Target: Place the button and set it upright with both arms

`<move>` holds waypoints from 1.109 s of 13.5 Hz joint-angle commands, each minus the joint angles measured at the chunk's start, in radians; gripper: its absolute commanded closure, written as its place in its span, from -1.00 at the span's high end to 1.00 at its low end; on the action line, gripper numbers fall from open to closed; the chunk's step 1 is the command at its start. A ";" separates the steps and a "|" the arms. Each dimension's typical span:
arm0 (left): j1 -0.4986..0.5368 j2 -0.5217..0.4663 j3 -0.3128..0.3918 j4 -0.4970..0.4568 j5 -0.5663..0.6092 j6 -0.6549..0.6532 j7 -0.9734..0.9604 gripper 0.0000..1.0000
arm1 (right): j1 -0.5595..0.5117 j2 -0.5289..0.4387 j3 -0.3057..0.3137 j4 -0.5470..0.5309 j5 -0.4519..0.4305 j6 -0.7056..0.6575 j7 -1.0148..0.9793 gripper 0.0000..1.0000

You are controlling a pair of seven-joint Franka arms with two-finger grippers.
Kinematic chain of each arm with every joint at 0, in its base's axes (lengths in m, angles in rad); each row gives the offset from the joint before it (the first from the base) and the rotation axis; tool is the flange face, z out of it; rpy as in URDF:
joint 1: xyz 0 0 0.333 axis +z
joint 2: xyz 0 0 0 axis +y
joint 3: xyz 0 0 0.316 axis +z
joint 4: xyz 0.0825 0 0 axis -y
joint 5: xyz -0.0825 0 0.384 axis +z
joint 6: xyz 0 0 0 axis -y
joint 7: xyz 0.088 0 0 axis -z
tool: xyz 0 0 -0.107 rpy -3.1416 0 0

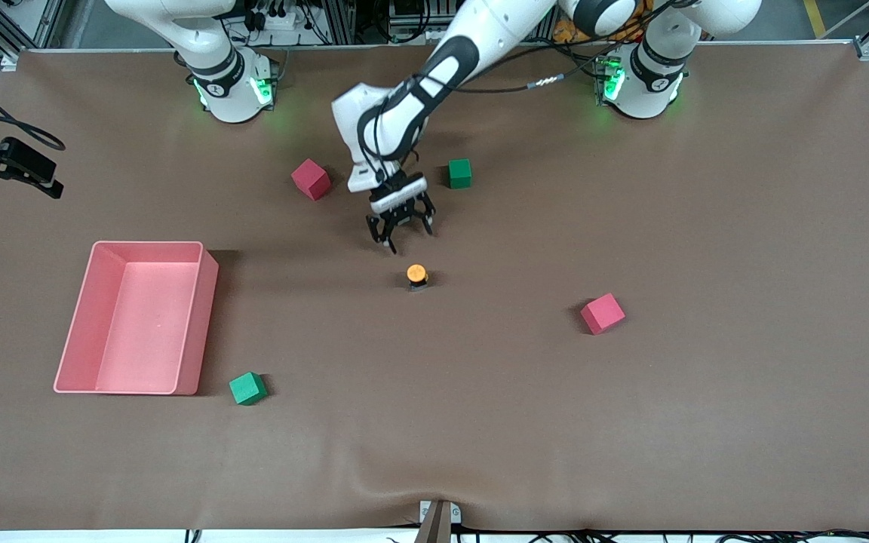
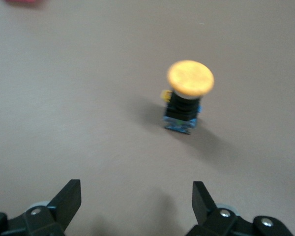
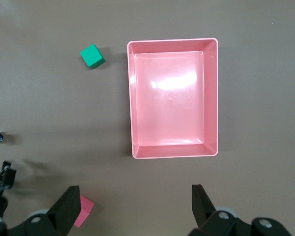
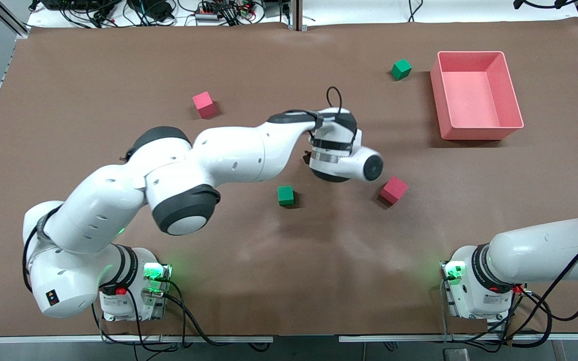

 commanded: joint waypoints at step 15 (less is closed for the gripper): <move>0.613 -0.687 0.002 -0.032 -0.555 -0.188 0.902 1.00 | -0.012 0.050 0.006 0.077 0.011 -0.041 -0.015 1.00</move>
